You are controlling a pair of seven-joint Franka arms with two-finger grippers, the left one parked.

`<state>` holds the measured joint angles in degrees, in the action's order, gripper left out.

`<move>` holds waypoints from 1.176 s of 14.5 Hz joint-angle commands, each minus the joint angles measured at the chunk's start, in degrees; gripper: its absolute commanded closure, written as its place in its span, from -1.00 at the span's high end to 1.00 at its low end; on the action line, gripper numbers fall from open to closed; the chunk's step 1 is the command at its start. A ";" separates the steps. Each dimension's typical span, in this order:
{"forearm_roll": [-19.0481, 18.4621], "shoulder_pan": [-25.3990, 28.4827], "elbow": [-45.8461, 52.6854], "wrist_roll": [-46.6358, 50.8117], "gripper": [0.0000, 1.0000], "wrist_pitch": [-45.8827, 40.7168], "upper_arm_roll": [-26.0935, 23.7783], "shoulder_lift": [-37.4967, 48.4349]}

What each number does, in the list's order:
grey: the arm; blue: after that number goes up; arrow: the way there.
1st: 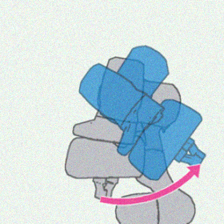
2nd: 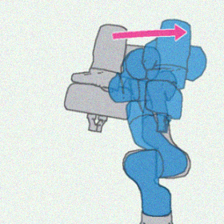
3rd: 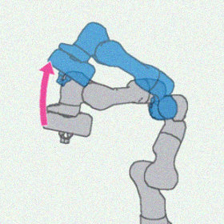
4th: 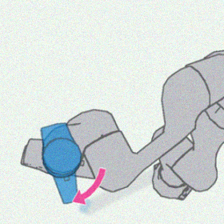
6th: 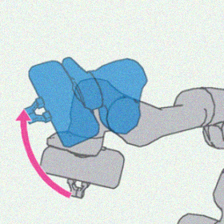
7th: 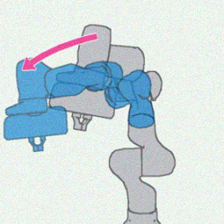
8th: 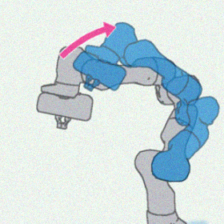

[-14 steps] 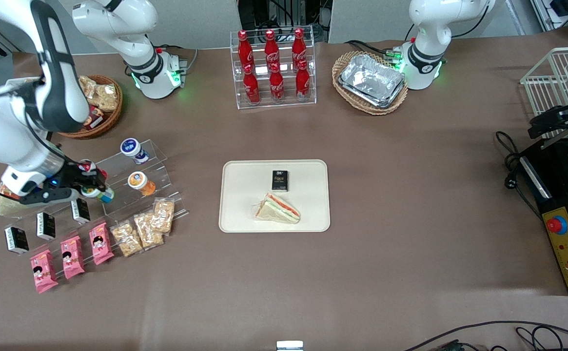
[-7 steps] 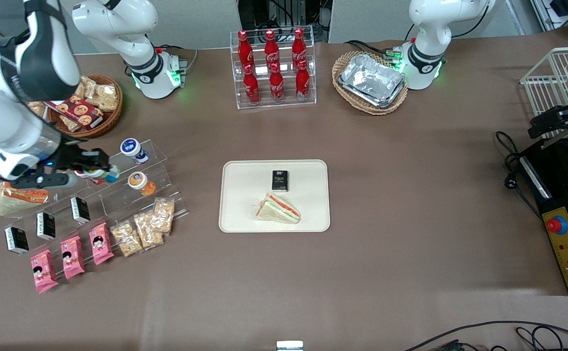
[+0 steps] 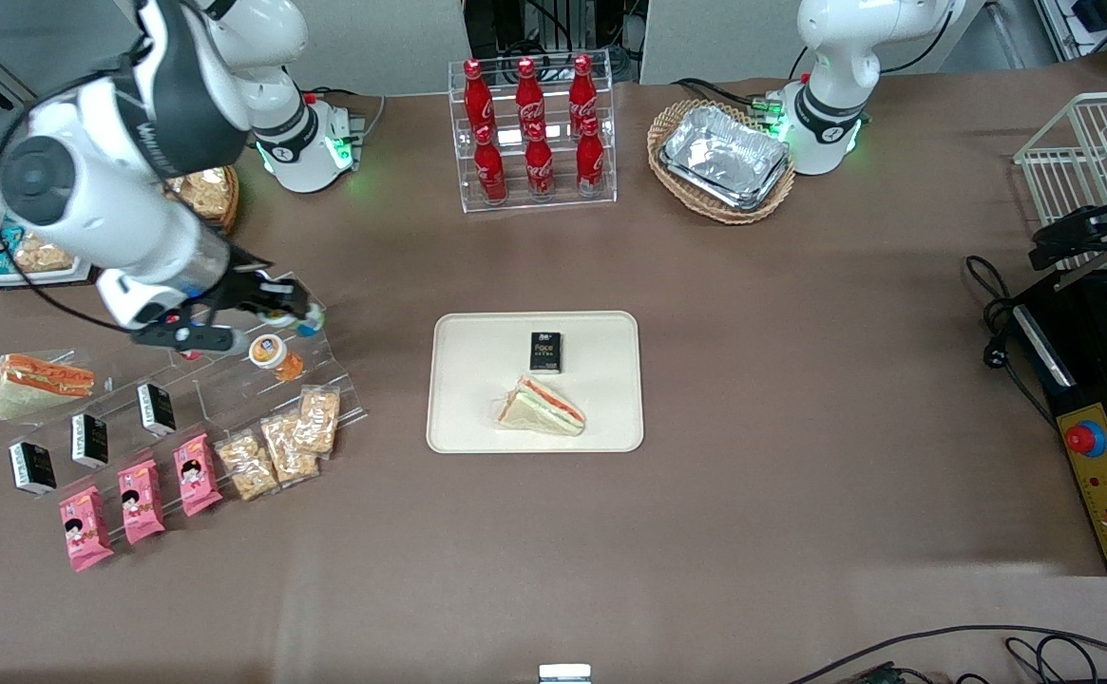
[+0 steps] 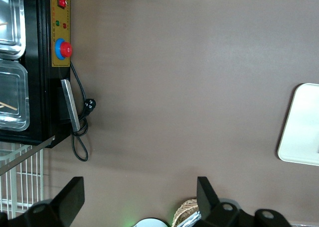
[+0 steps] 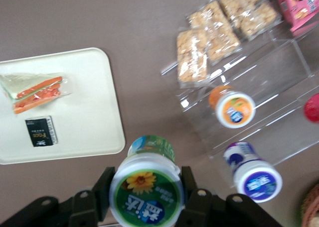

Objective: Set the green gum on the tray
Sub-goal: 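Carry the green gum tub over the cream tray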

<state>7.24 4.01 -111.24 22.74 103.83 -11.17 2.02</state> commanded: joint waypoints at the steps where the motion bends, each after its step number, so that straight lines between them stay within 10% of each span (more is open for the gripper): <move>1: 1.02 3.97 -1.08 8.53 -0.84 4.95 -0.96 -2.11; 17: -8.91 19.72 -7.41 36.05 -0.84 32.39 -0.87 -20.82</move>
<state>-0.35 23.16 -118.85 56.01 133.02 -12.37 -16.46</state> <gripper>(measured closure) 0.410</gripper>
